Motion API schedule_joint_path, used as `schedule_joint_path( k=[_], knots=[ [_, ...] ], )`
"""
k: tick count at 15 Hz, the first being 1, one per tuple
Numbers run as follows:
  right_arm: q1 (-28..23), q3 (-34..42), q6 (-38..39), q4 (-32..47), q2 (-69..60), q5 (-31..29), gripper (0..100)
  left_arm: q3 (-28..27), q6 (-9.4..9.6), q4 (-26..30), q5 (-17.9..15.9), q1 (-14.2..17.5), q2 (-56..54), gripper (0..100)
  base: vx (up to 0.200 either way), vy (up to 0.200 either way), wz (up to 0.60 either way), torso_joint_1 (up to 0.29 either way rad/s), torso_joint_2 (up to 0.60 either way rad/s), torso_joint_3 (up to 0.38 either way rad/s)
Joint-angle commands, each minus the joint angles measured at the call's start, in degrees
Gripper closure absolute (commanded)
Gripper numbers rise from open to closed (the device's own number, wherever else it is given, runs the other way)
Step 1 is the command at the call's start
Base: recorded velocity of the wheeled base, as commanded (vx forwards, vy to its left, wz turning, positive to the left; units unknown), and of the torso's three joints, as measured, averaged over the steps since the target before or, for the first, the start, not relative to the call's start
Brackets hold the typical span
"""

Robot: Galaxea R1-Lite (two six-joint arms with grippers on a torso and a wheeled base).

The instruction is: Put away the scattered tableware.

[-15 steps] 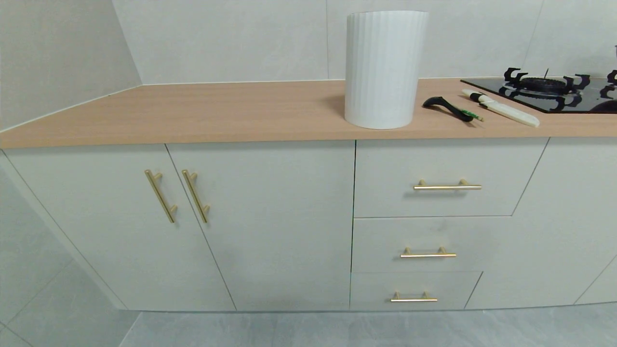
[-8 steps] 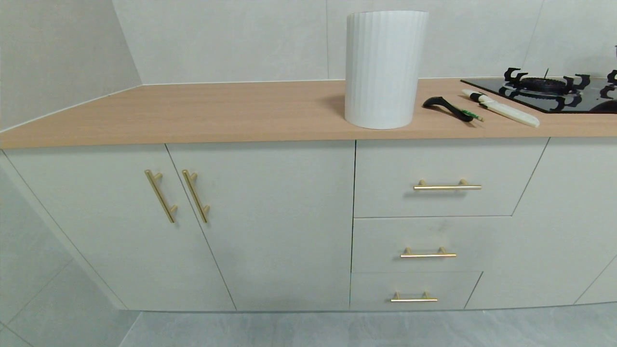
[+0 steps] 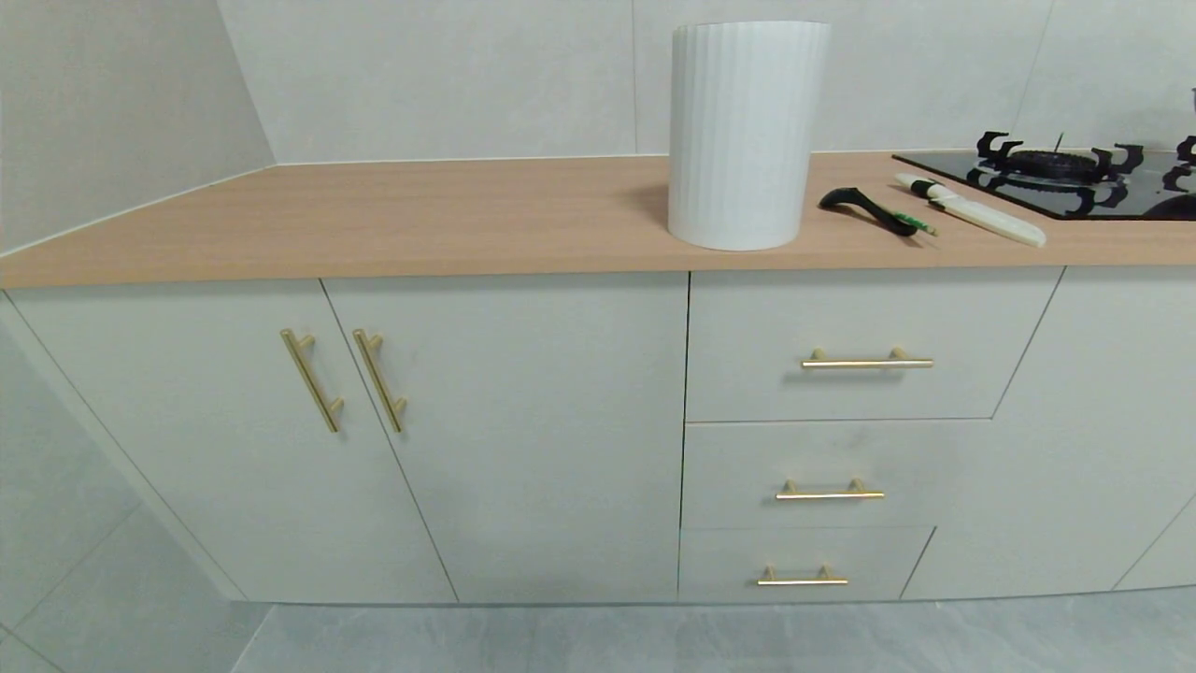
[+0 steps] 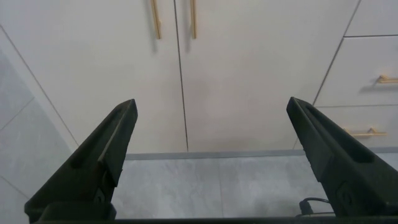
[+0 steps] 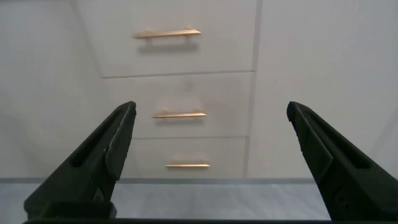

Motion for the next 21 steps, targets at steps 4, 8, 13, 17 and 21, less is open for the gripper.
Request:
schedule_joint_path(
  k=[4,8,13,17,21],
  knots=[
    [1.07,-3.9,0.08,0.65,20.04,5.36,0,0.01,-0.01,-0.01,-0.02,0.0,0.07,0,0.0,0.0,0.0,0.0,0.0,0.0],
    [3.27,-11.55,-2.2,-1.28,42.54,5.98,0,0.01,-0.01,-0.01,-0.02,0.0,0.07,0,0.0,0.0,0.0,0.0,0.0,0.0],
    [5.64,-18.67,-2.38,-11.57,65.13,5.89,0,0.01,-0.01,-0.01,-0.02,0.0,0.07,0,0.0,0.0,0.0,0.0,0.0,0.0],
    [7.66,-28.6,-2.47,-14.99,80.16,5.71,0,0.01,-0.01,-0.01,-0.02,0.0,0.07,0,0.0,0.0,0.0,0.0,0.0,0.0],
    [8.1,-37.83,-2.82,-14.99,90.97,5.54,0,0.01,-0.01,-0.01,-0.02,0.0,0.07,0,0.0,0.0,0.0,0.0,0.0,0.0]
  ],
)
